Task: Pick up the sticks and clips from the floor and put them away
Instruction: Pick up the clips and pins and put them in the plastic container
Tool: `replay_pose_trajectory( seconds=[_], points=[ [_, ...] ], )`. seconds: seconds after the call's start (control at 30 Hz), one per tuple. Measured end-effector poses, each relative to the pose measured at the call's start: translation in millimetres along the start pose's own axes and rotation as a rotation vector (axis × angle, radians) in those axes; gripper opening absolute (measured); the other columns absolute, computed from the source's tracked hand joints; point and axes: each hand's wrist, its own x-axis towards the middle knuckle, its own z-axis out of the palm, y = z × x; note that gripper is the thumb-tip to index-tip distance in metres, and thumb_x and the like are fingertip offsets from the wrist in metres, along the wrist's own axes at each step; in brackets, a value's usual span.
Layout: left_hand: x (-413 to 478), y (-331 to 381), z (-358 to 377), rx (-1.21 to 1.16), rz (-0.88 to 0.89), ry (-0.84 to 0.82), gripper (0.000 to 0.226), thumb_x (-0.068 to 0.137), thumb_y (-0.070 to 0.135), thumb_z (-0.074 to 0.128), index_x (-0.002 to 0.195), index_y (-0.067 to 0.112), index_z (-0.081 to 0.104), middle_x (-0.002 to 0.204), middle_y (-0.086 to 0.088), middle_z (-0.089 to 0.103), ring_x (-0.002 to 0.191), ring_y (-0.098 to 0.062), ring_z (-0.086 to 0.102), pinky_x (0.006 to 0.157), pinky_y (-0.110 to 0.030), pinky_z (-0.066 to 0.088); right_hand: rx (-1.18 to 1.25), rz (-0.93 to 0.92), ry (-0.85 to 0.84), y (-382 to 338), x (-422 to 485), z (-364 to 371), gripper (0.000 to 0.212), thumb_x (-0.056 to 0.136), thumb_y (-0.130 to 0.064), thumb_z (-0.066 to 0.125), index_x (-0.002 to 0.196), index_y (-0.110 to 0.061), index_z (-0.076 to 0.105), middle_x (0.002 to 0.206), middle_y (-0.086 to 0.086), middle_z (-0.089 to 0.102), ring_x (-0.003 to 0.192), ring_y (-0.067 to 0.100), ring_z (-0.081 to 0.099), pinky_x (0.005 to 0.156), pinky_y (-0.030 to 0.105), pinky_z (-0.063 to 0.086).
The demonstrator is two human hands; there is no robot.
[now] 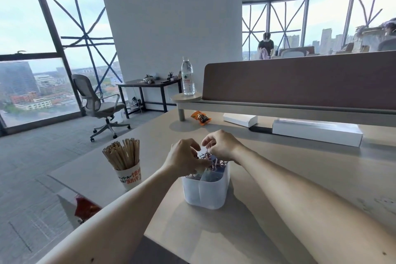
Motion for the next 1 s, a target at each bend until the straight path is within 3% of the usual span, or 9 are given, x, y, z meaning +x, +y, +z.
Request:
replay_pose_trajectory(
  seconds=[0.13, 0.3, 0.5, 0.57, 0.7, 0.87, 0.93, 1.0],
  points=[
    [-2.6, -0.4, -10.7, -0.147, -0.066, -0.071, 0.044, 0.063, 0.004, 0.09, 0.1, 0.01, 0.067, 0.099, -0.007, 0.067, 0.076, -0.027, 0.072, 0.059, -0.041, 0.062, 0.051, -0.043, -0.055, -5.8, -5.8, -4.7, 0.046, 0.084, 0.006, 0.042, 0.12, -0.014, 0.063, 0.115, 0.006, 0.065, 0.107, 0.021, 0.059, 0.077, 0.025, 0.044],
    [-0.8, -8.5, -19.6, -0.262, -0.076, -0.105, 0.019, 0.08, -0.004, 0.072, 0.093, 0.009, 0.069, 0.091, -0.012, 0.073, 0.075, -0.032, 0.072, 0.066, -0.053, 0.061, 0.022, -0.087, -0.117, -9.7, -7.3, -10.7, 0.053, 0.083, 0.007, 0.038, 0.125, -0.019, 0.058, 0.114, 0.006, 0.065, 0.108, 0.023, 0.059, 0.085, 0.034, 0.053],
    [-5.0, -10.9, -23.1, -0.169, -0.008, -0.093, 0.014, 0.082, 0.006, 0.077, 0.094, 0.01, 0.074, 0.085, -0.005, 0.076, 0.066, -0.015, 0.071, 0.06, -0.028, 0.061, 0.048, -0.11, -0.165, -14.3, -10.8, -8.8, 0.047, 0.086, 0.01, 0.036, 0.118, -0.013, 0.061, 0.108, 0.009, 0.069, 0.102, 0.024, 0.066, 0.091, 0.04, 0.055],
    [-7.4, -12.5, -24.0, -0.173, -0.011, -0.089, 0.014, 0.082, 0.004, 0.077, 0.094, 0.01, 0.073, 0.084, -0.005, 0.075, 0.068, -0.016, 0.072, 0.059, -0.028, 0.06, 0.077, -0.106, -0.136, -14.0, -12.1, -7.3, 0.043, 0.085, 0.01, 0.038, 0.112, -0.012, 0.064, 0.105, 0.01, 0.069, 0.099, 0.024, 0.067, 0.087, 0.036, 0.058],
    [-10.9, -16.3, -28.7, -0.181, 0.003, -0.03, 0.012, 0.082, 0.003, 0.075, 0.092, 0.008, 0.072, 0.081, -0.004, 0.073, 0.063, -0.014, 0.07, 0.053, -0.028, 0.058, 0.096, -0.084, -0.06, -11.2, -16.8, -7.6, 0.04, 0.085, 0.009, 0.039, 0.106, -0.009, 0.068, 0.102, 0.009, 0.069, 0.092, 0.02, 0.068, 0.062, 0.018, 0.052],
    [-12.0, -37.3, -33.3, -0.11, -0.036, 0.084, 0.005, 0.087, 0.01, 0.071, 0.092, 0.011, 0.072, 0.079, -0.002, 0.071, 0.058, -0.016, 0.066, 0.052, -0.031, 0.059, 0.17, -0.086, 0.047, 0.6, -21.5, -4.9, 0.035, 0.084, 0.008, 0.044, 0.096, -0.012, 0.071, 0.096, 0.006, 0.071, 0.095, 0.021, 0.068, 0.079, 0.029, 0.056],
    [-15.5, -50.2, -30.4, -0.05, -0.075, 0.066, 0.008, 0.087, 0.014, 0.071, 0.095, 0.013, 0.073, 0.085, -0.003, 0.072, 0.062, -0.017, 0.065, 0.063, -0.036, 0.062, 0.216, -0.113, 0.162, 8.9, -27.5, 0.6, 0.031, 0.086, 0.006, 0.048, 0.091, -0.013, 0.072, 0.091, 0.002, 0.073, 0.092, 0.019, 0.069, 0.086, 0.035, 0.057],
    [-18.9, -64.2, -24.5, 0.023, -0.103, 0.045, 0.016, 0.087, 0.02, 0.071, 0.102, 0.014, 0.074, 0.095, -0.004, 0.073, 0.071, -0.016, 0.063, 0.075, -0.034, 0.059, 0.19, -0.154, 0.326, 19.9, -36.6, 9.2, 0.024, 0.089, 0.0, 0.054, 0.09, -0.014, 0.073, 0.091, -0.001, 0.074, 0.089, 0.016, 0.068, 0.085, 0.033, 0.057]
  ],
)
